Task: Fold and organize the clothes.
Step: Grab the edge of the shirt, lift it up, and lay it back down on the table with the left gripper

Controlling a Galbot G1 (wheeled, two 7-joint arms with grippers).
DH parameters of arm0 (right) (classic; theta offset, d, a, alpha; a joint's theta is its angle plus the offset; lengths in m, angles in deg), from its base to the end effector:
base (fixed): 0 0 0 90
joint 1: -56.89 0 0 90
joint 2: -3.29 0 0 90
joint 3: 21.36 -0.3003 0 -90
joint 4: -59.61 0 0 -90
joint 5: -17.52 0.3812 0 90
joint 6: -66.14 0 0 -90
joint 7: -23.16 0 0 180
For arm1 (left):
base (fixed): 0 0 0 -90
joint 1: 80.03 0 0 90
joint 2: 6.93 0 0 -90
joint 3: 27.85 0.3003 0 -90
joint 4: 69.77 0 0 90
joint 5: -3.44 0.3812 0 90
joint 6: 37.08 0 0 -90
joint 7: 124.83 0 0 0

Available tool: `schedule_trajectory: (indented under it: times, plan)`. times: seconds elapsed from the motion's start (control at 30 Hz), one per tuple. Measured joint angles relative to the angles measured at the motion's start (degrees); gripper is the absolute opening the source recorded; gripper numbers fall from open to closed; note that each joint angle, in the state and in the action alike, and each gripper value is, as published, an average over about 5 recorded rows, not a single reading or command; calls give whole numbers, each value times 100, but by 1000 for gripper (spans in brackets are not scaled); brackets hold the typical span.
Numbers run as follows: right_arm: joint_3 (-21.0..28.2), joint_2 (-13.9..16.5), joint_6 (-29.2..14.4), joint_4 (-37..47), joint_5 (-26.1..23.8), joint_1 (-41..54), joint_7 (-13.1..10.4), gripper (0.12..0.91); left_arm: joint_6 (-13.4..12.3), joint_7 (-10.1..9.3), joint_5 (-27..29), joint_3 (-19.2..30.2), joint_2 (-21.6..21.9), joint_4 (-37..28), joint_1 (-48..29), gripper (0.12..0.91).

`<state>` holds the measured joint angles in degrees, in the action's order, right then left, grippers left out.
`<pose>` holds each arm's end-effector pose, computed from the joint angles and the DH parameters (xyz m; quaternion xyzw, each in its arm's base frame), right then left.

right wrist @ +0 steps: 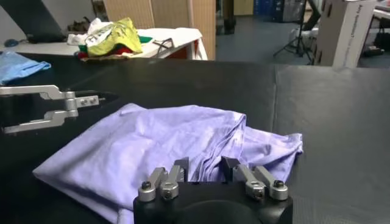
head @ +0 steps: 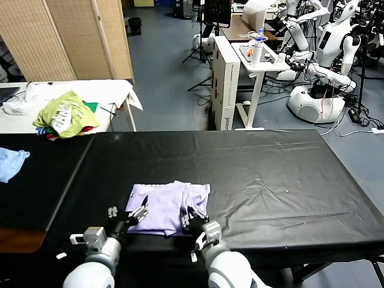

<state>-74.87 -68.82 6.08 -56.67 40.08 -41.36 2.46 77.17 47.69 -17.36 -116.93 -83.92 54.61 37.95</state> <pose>0.2450 0.1530 -0.2251 0.2065 -0.9549 -0.0007 0.2131 0.2384 0.0142 -0.2218 -0.0270 -0.9830 0.0592 0.1718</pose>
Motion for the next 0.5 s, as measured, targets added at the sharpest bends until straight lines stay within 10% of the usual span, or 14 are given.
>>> schedule_trajectory:
  times: [0.5]
  plan:
    - [-571,301,94,-612,-276,-522,151,141,3,-4,1,4,-56,25,46,907]
